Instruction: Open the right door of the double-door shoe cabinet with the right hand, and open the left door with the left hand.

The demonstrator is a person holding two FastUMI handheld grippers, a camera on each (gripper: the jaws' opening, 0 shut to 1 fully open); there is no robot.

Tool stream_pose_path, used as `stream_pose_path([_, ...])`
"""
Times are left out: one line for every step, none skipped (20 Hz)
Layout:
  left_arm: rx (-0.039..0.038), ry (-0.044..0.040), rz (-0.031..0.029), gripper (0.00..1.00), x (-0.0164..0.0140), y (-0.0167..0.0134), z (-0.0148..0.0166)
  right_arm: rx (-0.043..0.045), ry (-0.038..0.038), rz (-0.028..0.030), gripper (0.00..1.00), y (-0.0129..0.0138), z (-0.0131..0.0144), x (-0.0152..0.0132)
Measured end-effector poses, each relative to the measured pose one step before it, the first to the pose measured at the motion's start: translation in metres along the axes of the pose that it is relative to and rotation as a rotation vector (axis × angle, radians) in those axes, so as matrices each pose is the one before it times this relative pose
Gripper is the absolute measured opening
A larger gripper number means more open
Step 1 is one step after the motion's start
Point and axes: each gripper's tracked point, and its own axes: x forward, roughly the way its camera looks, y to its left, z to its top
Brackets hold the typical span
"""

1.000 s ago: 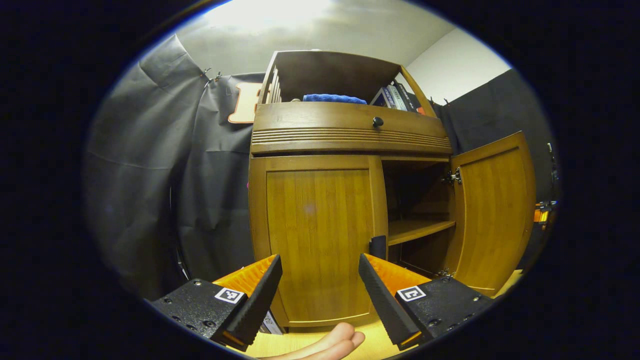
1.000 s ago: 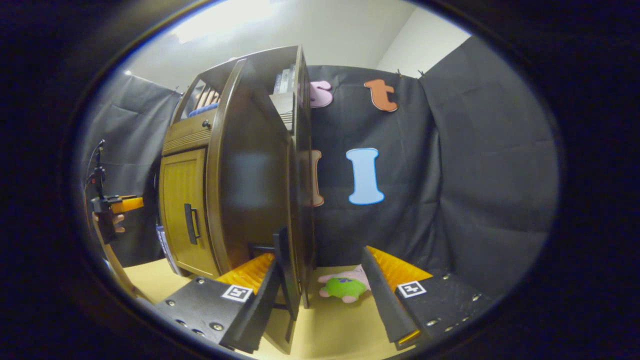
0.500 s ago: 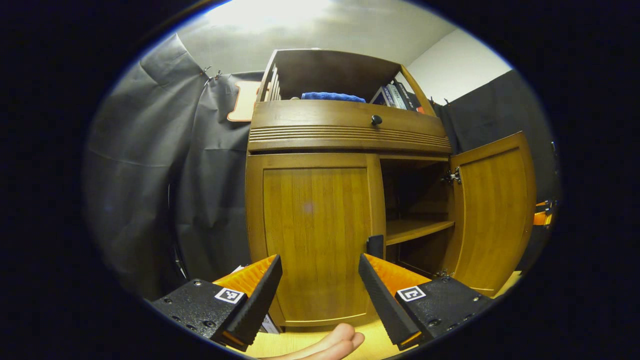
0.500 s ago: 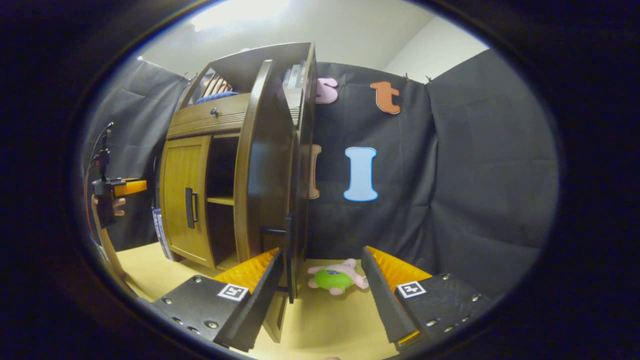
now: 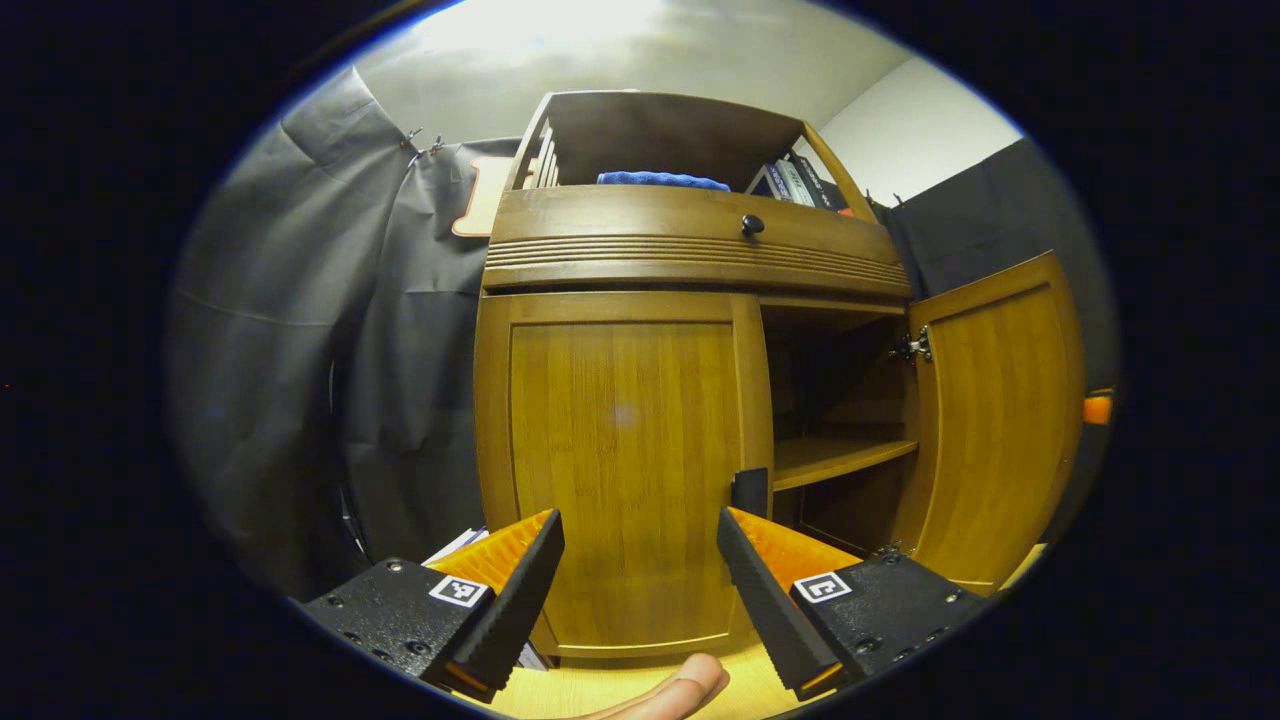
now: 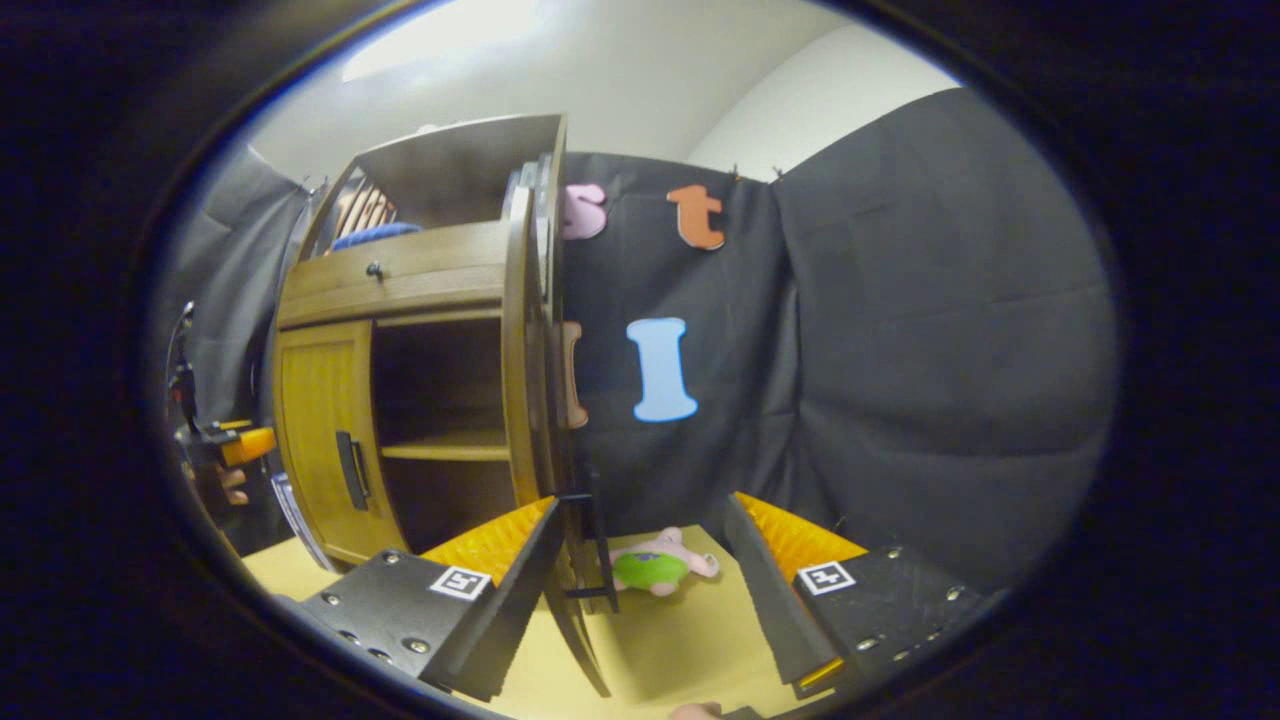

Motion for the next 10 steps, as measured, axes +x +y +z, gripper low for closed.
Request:
stream_pose_path([0.00213,0.00987,-0.00841,0.95,0.00403,-0.00492,-0.0037,0.00347,-0.0188,-0.01684,0.94,0.00307,0.00427,-0.0078])
stream_pose_path([-0.00442,0.00447,-0.01049,0.96,0.00332,-0.00536,-0.00421,-0.0112,-0.01674,-0.01543,0.99,0.00252,0.00472,-0.00693])
stream_pose_path([-0.00602,0.01067,-0.00329,0.96,0.00554,-0.00371,-0.0043,-0.00738,-0.03106,0.0077,0.96,0.00721,0.00845,-0.00834])
stream_pose_path([-0.00613,0.00955,0.00291,0.96,0.00382,-0.00035,-0.00452,0.0009,-0.02629,0.02112,0.94,0.01001,0.00889,-0.00769])
stream_pose_path([-0.00803,-0.00674,-0.00196,0.96,0.00634,-0.0037,-0.00115,0.00397,-0.01479,0.01272,0.99,0.0084,0.00396,-0.00584])
stream_pose_path([-0.00355,0.00781,-0.00154,0.96,-0.00453,-0.00571,0.00195,0.00499,-0.00916,0.00441,0.97,0.00525,0.00493,-0.0058])
stream_pose_path([-0.00042,0.01077,-0.01192,0.95,0.00459,-0.00594,-0.00672,0.00431,-0.00167,-0.00627,0.96,0.00197,0.00186,-0.00511])
stream_pose_path([-0.00612,0.00425,-0.03364,0.96,0.00627,-0.01044,-0.00392,0.00246,-0.00649,-0.00416,0.94,0.00278,0.0036,-0.00618])
stream_pose_path([-0.00613,0.00694,-0.02921,0.96,0.00879,-0.01017,-0.00383,0.00359,-0.01404,-0.00072,0.95,0.00491,0.00428,-0.00532])
stream_pose_path([-0.01198,-0.00685,-0.01176,0.95,0.00814,-0.00617,-0.00211,0.0019,-0.01747,0.01103,0.96,0.00658,0.00574,-0.00743])
